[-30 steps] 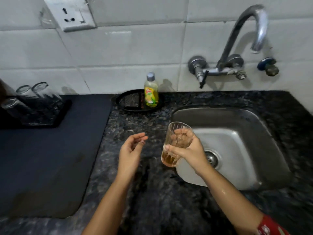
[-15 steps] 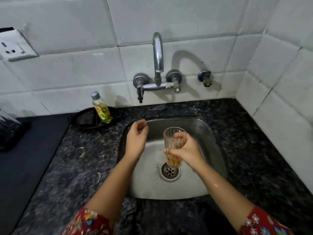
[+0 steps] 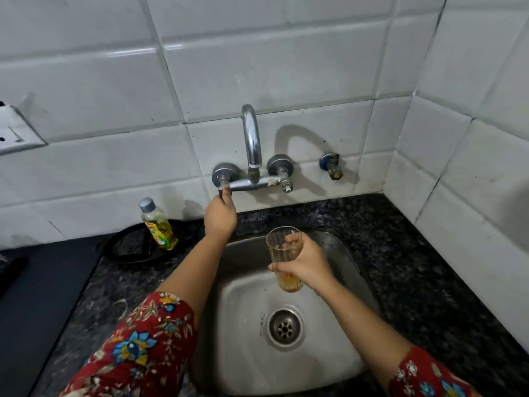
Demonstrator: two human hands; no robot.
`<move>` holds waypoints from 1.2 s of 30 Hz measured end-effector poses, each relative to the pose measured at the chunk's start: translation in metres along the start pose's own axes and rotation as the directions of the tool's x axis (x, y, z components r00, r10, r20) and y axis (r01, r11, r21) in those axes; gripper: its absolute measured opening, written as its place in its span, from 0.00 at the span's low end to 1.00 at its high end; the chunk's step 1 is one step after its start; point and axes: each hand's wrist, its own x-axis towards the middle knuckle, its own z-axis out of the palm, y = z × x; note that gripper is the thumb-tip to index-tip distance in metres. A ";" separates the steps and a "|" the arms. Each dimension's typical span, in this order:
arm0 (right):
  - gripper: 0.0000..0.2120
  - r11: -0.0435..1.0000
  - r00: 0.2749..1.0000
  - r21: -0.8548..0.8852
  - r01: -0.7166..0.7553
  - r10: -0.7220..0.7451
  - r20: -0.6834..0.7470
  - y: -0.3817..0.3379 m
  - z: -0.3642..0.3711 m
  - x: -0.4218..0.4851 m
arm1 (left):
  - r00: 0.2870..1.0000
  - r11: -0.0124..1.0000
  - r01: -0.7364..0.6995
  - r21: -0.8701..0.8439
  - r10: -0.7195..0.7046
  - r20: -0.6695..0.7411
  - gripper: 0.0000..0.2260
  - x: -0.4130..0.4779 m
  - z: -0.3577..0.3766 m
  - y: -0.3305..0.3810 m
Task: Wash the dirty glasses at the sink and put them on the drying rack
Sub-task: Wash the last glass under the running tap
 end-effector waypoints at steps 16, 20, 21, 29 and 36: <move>0.30 0.958 0.988 0.285 -0.032 -0.013 0.153 -0.001 0.021 -0.001 | 0.809 0.850 0.235 -0.472 0.099 0.580 0.32 -0.052 0.012 -0.093; 0.31 0.951 0.977 0.309 0.009 -0.074 0.202 -0.008 0.025 -0.010 | 0.600 0.893 0.120 -0.434 0.284 0.748 0.39 -0.074 0.020 -0.102; 0.32 0.963 0.970 0.269 0.025 -0.089 0.228 -0.009 0.027 -0.012 | 0.633 0.906 0.052 -0.421 0.296 0.715 0.36 -0.075 0.024 -0.099; 0.25 0.465 0.605 -0.389 0.796 -0.643 0.469 -0.011 -0.007 -0.023 | 0.791 0.953 -0.060 -0.297 0.227 0.568 0.28 -0.064 0.034 -0.110; 0.20 -0.321 0.461 -0.402 0.858 0.133 0.877 -0.030 0.031 0.015 | 0.699 0.969 -0.218 -0.113 0.236 0.675 0.31 -0.054 0.038 -0.115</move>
